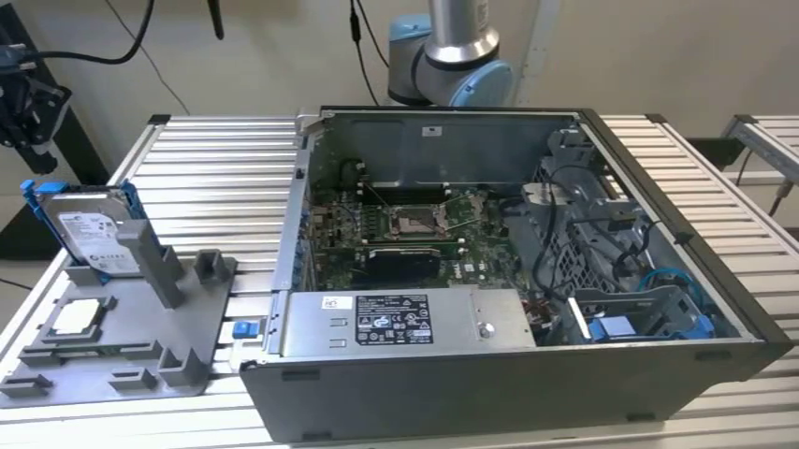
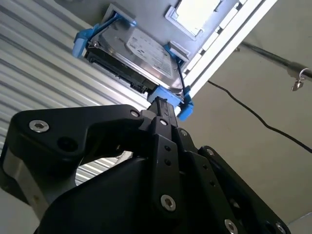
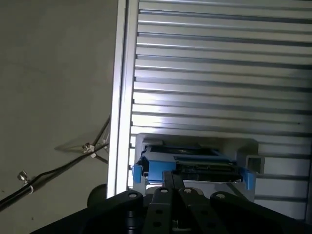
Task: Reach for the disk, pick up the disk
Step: 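Pick up the disk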
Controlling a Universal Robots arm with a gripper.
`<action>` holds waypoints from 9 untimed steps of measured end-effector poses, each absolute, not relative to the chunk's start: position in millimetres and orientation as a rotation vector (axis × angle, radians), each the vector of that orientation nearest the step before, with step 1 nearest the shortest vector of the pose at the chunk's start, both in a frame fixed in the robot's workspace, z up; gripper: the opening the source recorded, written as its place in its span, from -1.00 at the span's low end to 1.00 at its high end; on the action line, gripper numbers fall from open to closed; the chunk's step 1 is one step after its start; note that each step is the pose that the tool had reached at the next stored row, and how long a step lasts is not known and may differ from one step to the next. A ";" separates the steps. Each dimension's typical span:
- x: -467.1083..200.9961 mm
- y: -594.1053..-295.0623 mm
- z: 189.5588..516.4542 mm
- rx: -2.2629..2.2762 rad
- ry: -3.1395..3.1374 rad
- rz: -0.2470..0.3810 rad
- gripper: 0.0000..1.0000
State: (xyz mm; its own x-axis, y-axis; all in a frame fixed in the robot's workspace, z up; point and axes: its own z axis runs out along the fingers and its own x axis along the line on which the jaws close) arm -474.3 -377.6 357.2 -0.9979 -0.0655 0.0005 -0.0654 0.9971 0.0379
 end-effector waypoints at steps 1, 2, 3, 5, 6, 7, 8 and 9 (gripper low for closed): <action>-474.3 -377.6 357.1 0.131 -3.136 -0.059 -1.00; -474.3 -377.6 357.1 0.159 -3.135 -0.059 -1.00; -474.3 -377.6 357.2 0.188 -3.133 -0.059 -1.00; -474.3 -377.5 357.1 0.246 -3.128 -0.059 -1.00; -474.3 -377.6 357.1 0.273 -3.125 -0.059 -1.00; -474.3 -377.6 357.1 0.301 -3.123 -0.059 -1.00; -474.3 -377.6 357.1 0.329 -3.120 -0.059 -1.00; -474.3 -377.6 357.1 0.358 -3.117 -0.059 -1.00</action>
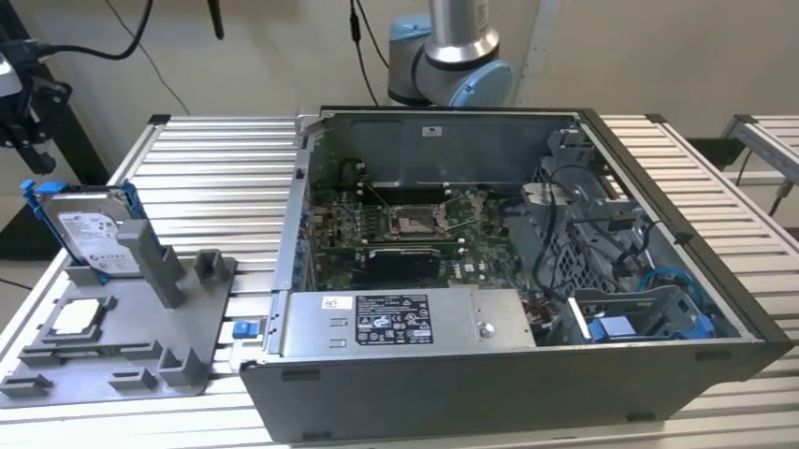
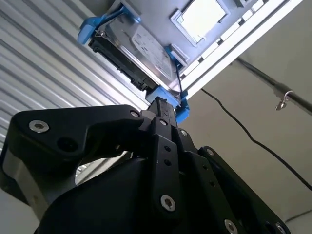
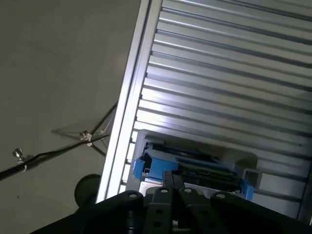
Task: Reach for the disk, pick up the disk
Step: 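Pick up the disk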
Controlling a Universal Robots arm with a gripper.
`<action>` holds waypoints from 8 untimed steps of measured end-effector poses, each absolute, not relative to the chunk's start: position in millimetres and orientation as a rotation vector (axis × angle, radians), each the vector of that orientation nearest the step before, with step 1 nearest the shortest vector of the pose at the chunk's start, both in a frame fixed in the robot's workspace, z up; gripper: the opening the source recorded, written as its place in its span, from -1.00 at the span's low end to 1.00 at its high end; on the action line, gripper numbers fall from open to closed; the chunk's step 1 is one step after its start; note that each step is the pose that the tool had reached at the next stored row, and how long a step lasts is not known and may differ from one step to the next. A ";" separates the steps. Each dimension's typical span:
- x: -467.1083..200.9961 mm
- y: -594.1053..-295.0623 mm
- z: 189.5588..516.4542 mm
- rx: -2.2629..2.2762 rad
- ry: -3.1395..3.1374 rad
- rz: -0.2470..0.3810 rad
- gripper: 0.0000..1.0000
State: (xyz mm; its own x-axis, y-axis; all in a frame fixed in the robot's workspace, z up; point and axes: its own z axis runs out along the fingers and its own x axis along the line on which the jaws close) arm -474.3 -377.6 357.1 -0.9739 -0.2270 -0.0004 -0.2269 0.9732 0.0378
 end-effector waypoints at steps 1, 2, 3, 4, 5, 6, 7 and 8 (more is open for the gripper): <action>-474.2 -377.6 357.1 0.387 -3.114 -0.059 -1.00; -474.2 -377.6 357.1 0.415 -3.111 -0.058 -1.00; -474.2 -377.6 357.1 0.444 -3.108 -0.058 -1.00; -474.2 -377.7 357.1 0.471 -3.105 -0.058 -1.00; -474.2 -377.6 357.1 0.494 -3.101 -0.058 -1.00; -474.2 -377.6 357.1 0.517 -3.098 -0.058 -1.00; -474.3 -377.6 357.2 0.538 -3.094 -0.057 -1.00; -474.3 -377.6 357.1 0.558 -3.090 -0.057 -1.00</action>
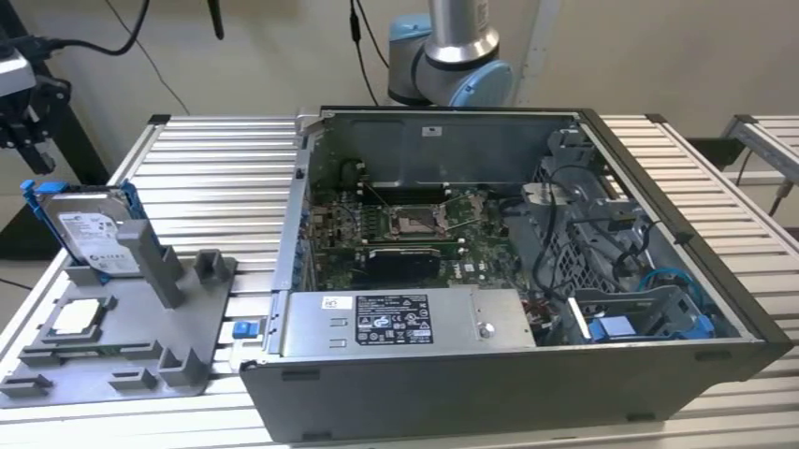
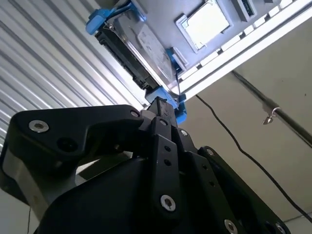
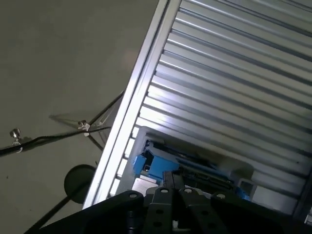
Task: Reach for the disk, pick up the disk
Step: 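Pick up the disk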
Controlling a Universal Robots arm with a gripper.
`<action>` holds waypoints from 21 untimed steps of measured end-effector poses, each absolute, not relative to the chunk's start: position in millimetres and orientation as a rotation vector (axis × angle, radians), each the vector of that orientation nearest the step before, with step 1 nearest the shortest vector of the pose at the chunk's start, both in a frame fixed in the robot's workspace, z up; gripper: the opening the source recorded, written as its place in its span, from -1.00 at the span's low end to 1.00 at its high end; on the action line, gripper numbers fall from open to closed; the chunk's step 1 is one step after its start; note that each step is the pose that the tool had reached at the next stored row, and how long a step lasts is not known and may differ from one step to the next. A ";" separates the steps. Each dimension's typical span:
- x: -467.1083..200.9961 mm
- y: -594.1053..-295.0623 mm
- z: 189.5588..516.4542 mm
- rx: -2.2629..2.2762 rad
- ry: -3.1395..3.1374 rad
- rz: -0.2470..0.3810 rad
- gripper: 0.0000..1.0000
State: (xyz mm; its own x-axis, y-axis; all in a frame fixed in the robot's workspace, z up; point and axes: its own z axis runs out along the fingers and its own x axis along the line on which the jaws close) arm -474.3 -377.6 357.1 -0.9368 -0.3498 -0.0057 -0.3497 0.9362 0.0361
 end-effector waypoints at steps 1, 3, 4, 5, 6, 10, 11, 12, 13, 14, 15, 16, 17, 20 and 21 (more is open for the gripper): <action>-474.3 -377.6 357.1 0.578 -3.086 -0.057 -1.00; -474.2 -377.8 357.0 0.620 -3.078 -0.057 -1.00; -474.2 -377.8 356.9 0.640 -3.074 -0.057 -1.00; -474.2 -377.9 356.9 0.659 -3.069 -0.057 -1.00; -474.2 -378.0 356.9 0.679 -3.065 -0.057 -1.00; -474.2 -378.3 356.9 0.750 -3.047 -0.057 -1.00; -474.1 -378.5 356.9 0.766 -3.043 -0.057 -1.00; -474.1 -378.6 356.9 0.783 -3.039 -0.057 -1.00; -474.2 -378.7 356.9 0.800 -3.034 -0.057 -1.00; -474.2 -378.7 357.0 0.821 -3.028 -0.057 -1.00; -474.2 -378.8 357.0 0.844 -3.021 -0.057 -1.00; -474.2 -378.8 356.9 0.871 -3.013 -0.057 -1.00; -474.2 -378.8 356.9 0.898 -3.005 -0.057 -1.00; -474.2 -378.8 356.9 0.980 -2.978 -0.057 -1.00; -474.2 -378.7 356.9 1.006 -2.969 -0.057 -1.00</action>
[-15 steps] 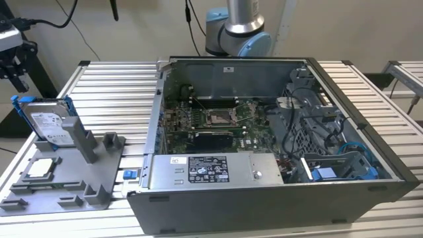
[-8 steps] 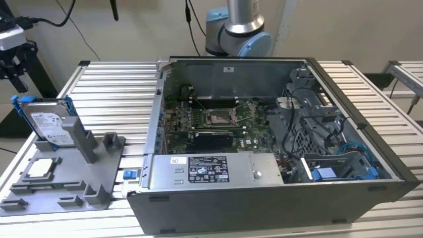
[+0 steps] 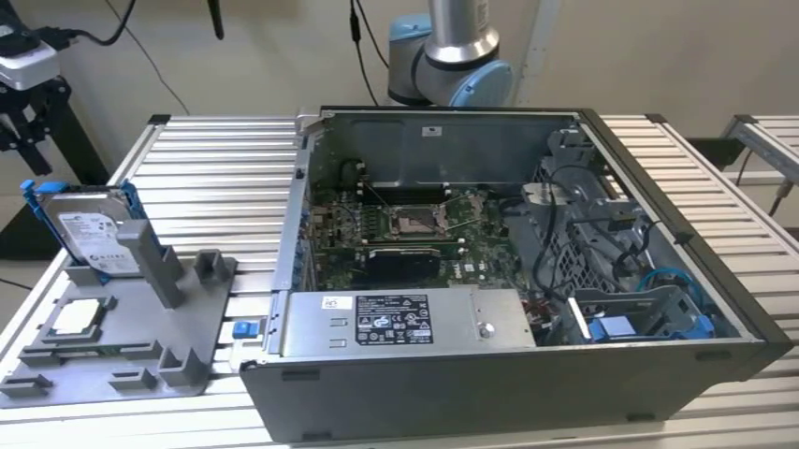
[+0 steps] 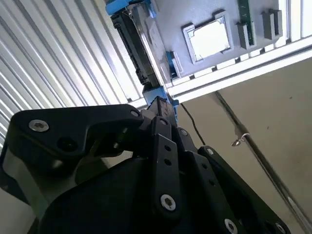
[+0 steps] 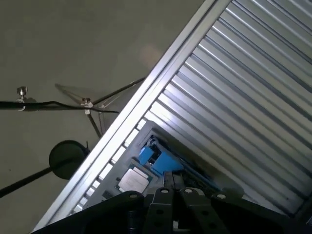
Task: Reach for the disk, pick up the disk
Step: 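Pick up the disk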
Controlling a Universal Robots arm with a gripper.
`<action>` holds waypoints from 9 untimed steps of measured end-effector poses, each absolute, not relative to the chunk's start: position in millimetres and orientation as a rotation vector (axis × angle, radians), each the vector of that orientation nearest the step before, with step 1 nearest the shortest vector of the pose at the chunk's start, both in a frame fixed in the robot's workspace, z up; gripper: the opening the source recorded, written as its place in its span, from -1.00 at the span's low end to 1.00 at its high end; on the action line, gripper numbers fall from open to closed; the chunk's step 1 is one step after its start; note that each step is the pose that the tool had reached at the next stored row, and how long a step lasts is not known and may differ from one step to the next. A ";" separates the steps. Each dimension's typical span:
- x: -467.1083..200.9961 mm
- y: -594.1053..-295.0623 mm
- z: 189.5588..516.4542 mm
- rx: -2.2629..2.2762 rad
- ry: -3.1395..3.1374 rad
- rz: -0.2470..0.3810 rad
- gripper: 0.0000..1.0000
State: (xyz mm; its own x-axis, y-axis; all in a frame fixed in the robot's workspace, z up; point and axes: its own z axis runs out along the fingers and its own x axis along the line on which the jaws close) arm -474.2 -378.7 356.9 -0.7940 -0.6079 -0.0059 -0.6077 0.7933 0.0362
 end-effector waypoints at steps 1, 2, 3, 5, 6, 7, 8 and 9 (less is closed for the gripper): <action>-474.2 -378.8 356.9 1.033 -2.960 -0.057 -1.00; -474.2 -378.8 356.9 1.060 -2.950 -0.057 -1.00; -474.2 -378.8 356.9 1.084 -2.941 -0.056 -1.00; -474.1 -378.8 356.9 1.138 -2.919 -0.056 -1.00; -474.2 -378.8 356.9 1.165 -2.908 -0.056 -1.00; -474.1 -378.8 357.0 1.191 -2.897 -0.056 -1.00; -474.1 -378.8 357.0 1.218 -2.886 -0.056 -1.00; -474.1 -378.8 356.9 1.244 -2.874 -0.056 -1.00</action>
